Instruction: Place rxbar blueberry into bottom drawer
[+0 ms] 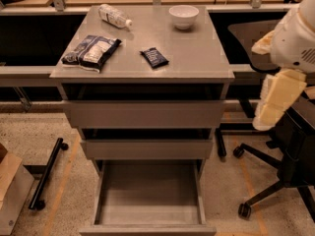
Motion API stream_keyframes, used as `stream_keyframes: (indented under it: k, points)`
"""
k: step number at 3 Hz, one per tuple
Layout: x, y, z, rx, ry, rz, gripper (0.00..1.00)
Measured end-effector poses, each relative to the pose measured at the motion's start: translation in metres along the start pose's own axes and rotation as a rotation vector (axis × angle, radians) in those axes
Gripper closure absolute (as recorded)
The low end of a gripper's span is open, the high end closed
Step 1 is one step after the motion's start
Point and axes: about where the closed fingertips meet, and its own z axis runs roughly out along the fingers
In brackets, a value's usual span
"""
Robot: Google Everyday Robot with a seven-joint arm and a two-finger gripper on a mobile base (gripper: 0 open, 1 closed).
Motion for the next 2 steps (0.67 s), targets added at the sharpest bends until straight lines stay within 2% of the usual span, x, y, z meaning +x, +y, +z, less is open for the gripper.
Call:
stream_keyframes:
  k: [1, 2]
  points:
    - [-0.027, -0.016, 0.031, -0.033, -0.077, 0.0, 0.0]
    - [-0.064, -0.035, 0.057, -0.062, -0.184, 0.022, 0.0]
